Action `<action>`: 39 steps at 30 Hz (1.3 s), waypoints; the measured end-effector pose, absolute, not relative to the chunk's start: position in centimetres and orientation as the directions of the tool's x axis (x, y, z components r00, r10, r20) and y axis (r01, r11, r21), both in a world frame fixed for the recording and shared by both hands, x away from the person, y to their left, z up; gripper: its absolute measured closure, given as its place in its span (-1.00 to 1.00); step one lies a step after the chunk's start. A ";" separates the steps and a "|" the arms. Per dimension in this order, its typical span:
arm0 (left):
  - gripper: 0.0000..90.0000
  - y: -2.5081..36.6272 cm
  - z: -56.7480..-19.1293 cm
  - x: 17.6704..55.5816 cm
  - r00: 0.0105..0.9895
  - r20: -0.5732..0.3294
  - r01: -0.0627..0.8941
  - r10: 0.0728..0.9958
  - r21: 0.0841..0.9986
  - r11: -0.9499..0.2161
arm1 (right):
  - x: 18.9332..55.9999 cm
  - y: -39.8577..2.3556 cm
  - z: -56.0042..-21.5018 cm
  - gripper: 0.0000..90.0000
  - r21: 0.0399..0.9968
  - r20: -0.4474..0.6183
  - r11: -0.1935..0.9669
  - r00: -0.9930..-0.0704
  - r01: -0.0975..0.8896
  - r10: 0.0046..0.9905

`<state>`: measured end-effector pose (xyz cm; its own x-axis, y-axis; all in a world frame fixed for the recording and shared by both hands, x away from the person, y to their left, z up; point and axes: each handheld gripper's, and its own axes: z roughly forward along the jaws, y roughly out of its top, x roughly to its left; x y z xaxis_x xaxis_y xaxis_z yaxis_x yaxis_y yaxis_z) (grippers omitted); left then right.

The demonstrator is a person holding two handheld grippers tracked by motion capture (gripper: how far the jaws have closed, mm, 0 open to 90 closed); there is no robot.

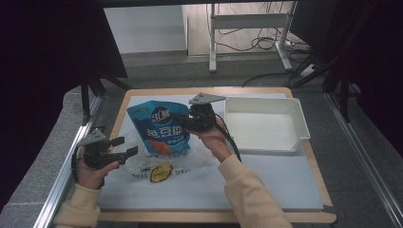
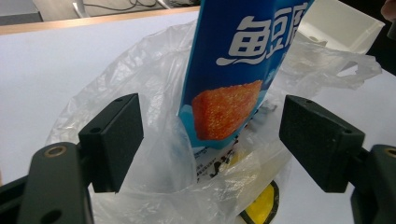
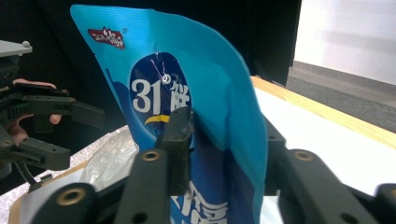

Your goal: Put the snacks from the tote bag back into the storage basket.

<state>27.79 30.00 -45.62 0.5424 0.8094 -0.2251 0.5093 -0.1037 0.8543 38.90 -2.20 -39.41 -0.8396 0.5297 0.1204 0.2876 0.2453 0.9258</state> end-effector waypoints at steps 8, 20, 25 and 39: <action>-0.51 30.0 -45.6 27.7 0.539 -0.221 0.509 0.813 0.854 -0.105 | 39.4 -2.4 -39.5 0.81 0.933 0.096 0.262 -0.871 0.248 0.482; -0.51 30.1 -45.7 27.7 0.531 -0.221 0.513 0.818 0.852 -0.103 | 39.8 -2.5 -39.9 0.96 0.945 0.095 0.241 -0.889 0.223 0.448; -0.51 30.2 -45.7 27.7 0.528 -0.221 0.514 0.820 0.852 -0.102 | 39.6 -2.5 -40.0 0.96 0.949 0.097 0.227 -0.886 0.220 0.454; -0.51 30.1 -45.8 27.7 0.526 -0.213 0.517 0.823 0.849 -0.110 | 39.2 -1.9 -40.1 0.97 0.957 0.117 0.184 -0.882 0.223 0.457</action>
